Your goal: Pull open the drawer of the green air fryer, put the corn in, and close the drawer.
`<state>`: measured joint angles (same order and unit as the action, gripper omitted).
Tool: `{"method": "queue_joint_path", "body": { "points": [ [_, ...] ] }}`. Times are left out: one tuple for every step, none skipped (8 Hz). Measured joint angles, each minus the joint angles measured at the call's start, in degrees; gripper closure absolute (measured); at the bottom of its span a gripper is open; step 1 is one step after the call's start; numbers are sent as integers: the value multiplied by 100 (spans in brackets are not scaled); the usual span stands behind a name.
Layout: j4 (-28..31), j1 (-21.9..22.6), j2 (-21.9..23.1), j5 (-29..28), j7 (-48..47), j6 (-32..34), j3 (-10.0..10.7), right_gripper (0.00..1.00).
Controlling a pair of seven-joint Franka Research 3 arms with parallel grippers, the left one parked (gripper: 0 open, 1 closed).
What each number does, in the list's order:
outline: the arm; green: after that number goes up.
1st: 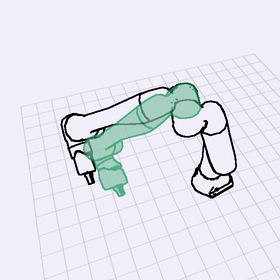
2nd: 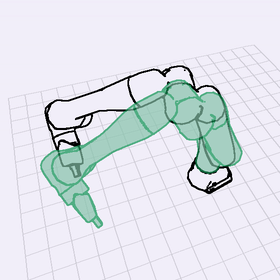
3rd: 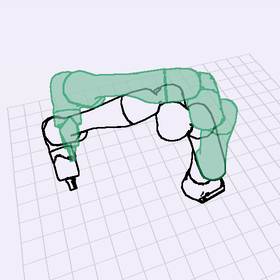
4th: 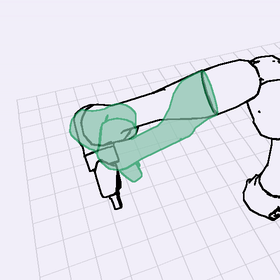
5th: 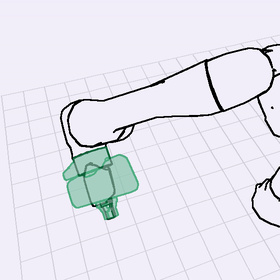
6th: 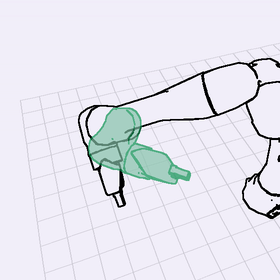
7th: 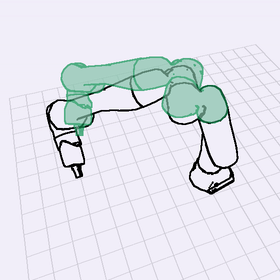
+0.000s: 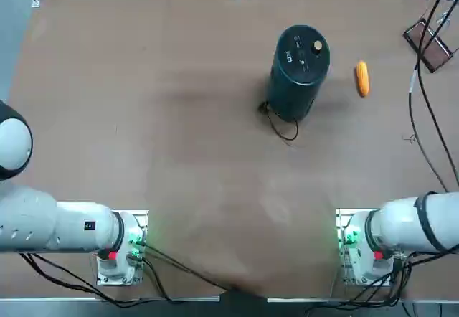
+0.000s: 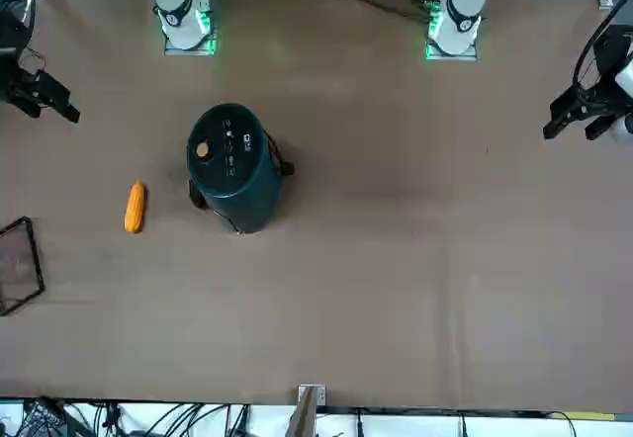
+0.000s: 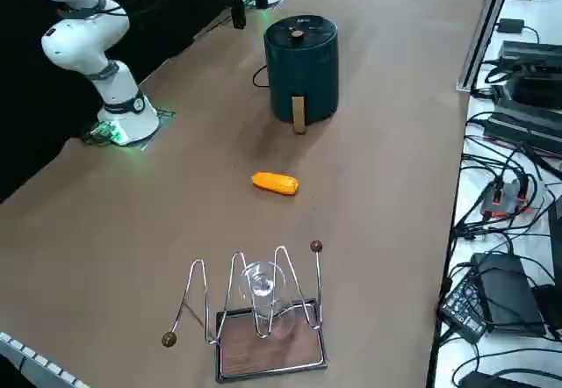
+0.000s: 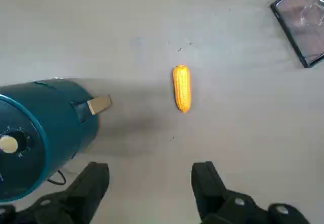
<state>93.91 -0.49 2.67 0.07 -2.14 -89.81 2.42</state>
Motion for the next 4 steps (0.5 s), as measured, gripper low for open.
{"method": "queue_joint_path", "body": {
  "points": [
    [-7,1,0,2,0,5,-9,0],
    [-30,3,-1,2,0,7,-12,0],
    [-66,4,-9,1,0,8,-13,0],
    [-97,2,-59,1,0,11,-13,0]
  ]
}}
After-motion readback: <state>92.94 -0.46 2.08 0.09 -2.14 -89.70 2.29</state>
